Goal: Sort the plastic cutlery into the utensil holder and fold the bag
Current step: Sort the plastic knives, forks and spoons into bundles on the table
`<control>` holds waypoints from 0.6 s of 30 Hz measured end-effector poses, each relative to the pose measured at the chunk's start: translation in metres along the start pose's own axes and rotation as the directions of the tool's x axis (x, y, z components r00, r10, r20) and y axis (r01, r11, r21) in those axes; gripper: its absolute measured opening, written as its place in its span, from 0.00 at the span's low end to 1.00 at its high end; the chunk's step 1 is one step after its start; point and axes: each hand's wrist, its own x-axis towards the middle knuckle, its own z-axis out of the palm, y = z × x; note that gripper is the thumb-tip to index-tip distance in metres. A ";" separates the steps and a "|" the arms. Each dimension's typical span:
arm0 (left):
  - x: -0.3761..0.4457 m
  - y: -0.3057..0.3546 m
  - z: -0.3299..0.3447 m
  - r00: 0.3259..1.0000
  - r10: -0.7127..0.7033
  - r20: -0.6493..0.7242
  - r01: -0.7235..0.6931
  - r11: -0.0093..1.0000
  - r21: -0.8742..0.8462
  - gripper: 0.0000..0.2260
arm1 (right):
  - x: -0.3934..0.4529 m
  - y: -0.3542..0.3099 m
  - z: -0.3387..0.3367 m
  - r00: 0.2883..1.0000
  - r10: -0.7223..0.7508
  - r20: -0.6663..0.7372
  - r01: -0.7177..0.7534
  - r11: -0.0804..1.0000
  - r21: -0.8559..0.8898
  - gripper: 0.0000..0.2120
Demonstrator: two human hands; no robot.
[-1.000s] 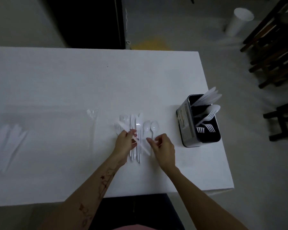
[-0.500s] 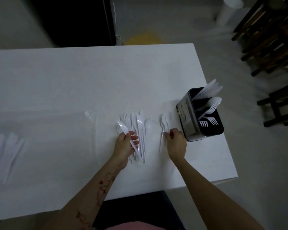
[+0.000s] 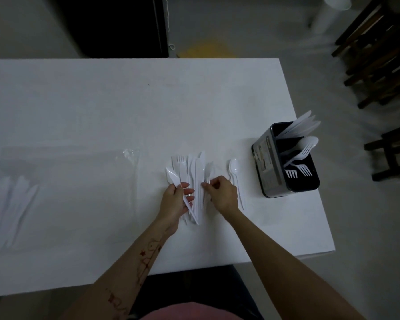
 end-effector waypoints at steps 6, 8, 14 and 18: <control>-0.001 -0.002 0.002 1.000 -0.007 0.023 0.008 0.999 -0.037 0.12 | 0.009 0.011 -0.030 0.986 0.009 -0.168 -0.016 0.999 -0.037 0.12; -0.002 -0.003 0.003 1.000 -0.010 0.026 0.011 0.999 -0.041 0.12 | 0.010 0.016 -0.038 0.979 -0.019 -0.203 0.002 0.996 -0.087 0.13; -0.001 -0.004 0.000 1.000 -0.013 0.022 0.014 1.000 -0.018 0.12 | -0.007 0.014 -0.028 0.964 -0.181 -0.195 0.119 0.948 -0.295 0.14; -0.001 -0.004 -0.001 1.000 -0.007 0.000 0.007 1.000 -0.008 0.13 | -0.012 0.011 -0.005 0.995 -0.100 -0.030 0.090 0.966 -0.244 0.14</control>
